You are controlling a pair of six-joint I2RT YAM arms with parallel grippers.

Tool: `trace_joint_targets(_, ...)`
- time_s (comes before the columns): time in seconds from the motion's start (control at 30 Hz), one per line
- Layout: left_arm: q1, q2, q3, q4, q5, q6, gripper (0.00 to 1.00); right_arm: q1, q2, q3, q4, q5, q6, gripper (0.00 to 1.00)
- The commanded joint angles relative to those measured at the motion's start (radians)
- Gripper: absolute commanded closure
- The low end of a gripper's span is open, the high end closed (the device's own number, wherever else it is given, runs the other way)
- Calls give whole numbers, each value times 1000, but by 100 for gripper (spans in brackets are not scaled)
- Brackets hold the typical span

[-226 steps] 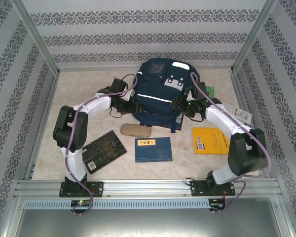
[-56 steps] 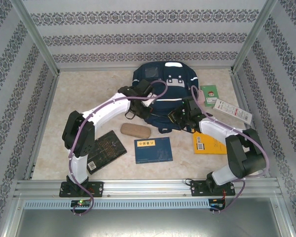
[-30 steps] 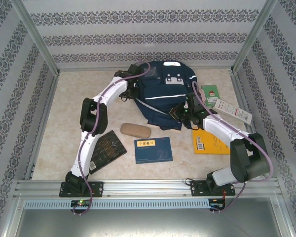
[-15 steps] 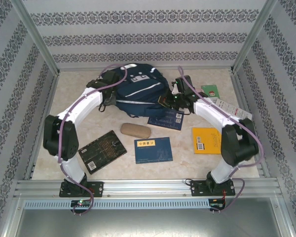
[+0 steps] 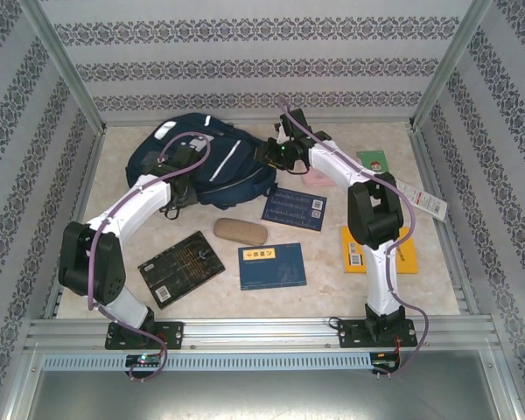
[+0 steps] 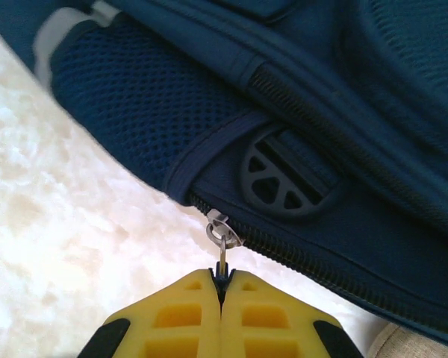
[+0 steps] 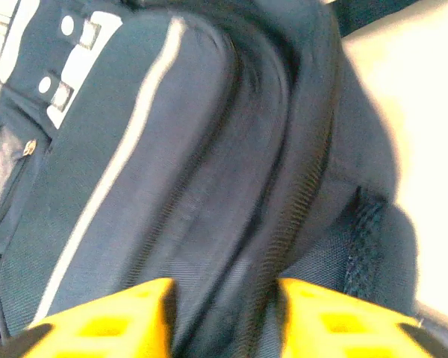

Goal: Pack the student bag

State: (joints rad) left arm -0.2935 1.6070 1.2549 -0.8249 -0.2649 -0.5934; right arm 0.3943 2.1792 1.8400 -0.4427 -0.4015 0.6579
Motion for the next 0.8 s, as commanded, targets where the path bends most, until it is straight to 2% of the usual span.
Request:
trace_joint_targets(0.0,-6,31,32,19,29,-47,99,-14,-24,42,-60,68,-54,45)
trace_joint_targets(0.03,-8,45,40,24,45,-49,93,-16,-41,26,-62,72,-58,43)
trace_joint_targets(0.07,-13,52,43,32,56,-49,82,-20,-66,-2,-60,80,-63,41)
trace_joint_targets(0.1,-21,54,40,46,65,-45,64,-23,-95,-40,-58,88,-66,39)
trace_joint_targets(0.13,-31,50,33,63,69,-38,52,-27,-127,-76,-54,94,-66,38)
trace_joint_targets(0.17,-42,43,26,79,71,-34,44,-35,-171,-133,-46,103,-67,37)
trace_joint_targets(0.37,-103,10,27,149,126,-1,25,-84,-431,-469,2,194,-36,29)
trace_joint_targets(0.4,-119,7,32,166,136,5,11,-97,-474,-528,7,203,-35,27)
trace_joint_targets(0.5,-168,6,51,220,188,17,3,-136,-609,-677,-5,254,-29,22)
trace_joint_targets(0.6,-215,26,81,260,238,21,1,-191,-743,-830,-21,303,-9,15)
trace_joint_targets(0.7,-263,53,107,309,282,31,0,-257,-882,-969,-40,356,19,3)
trace_joint_targets(0.77,-291,73,122,339,283,34,0,-306,-960,-1052,-41,394,40,2)
